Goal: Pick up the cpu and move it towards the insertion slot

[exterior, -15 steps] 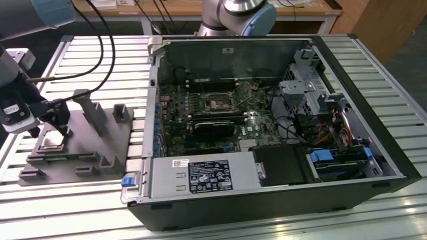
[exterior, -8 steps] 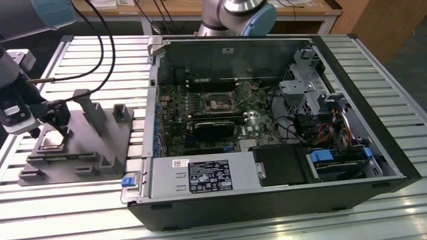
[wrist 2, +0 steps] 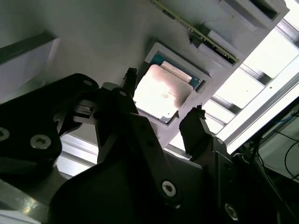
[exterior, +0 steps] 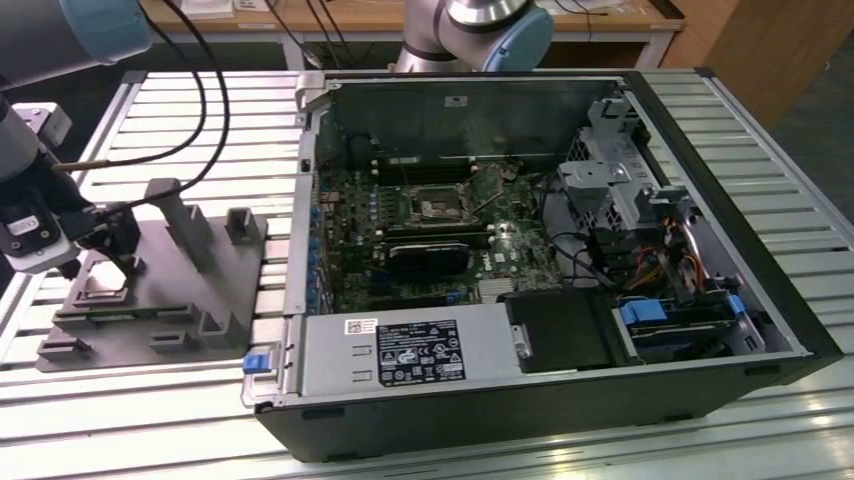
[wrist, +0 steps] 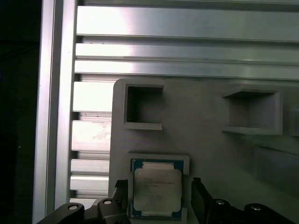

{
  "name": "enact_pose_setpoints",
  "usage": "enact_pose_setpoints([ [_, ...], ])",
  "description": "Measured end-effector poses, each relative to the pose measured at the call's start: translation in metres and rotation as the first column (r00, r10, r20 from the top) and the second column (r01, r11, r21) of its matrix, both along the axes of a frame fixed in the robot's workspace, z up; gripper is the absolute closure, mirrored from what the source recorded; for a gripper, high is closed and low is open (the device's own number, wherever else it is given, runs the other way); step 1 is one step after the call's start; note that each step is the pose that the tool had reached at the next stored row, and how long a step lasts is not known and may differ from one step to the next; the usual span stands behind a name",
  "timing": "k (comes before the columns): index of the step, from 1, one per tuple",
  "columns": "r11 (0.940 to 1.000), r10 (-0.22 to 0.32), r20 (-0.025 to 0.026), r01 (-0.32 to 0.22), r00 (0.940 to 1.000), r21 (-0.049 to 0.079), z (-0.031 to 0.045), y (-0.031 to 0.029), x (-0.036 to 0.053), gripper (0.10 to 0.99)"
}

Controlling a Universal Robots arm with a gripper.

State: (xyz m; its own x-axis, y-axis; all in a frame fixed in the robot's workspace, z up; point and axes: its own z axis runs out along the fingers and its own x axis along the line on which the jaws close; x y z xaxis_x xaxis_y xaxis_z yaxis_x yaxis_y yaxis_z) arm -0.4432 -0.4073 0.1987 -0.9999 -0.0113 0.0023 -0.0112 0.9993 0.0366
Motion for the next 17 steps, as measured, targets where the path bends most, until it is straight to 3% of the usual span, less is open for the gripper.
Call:
enact_pose_setpoints([
  [17, 1.0, 0.0, -0.0003, 0.0, 1.0, 0.0, -0.0099, -0.0013, -0.0001, 0.439],
])
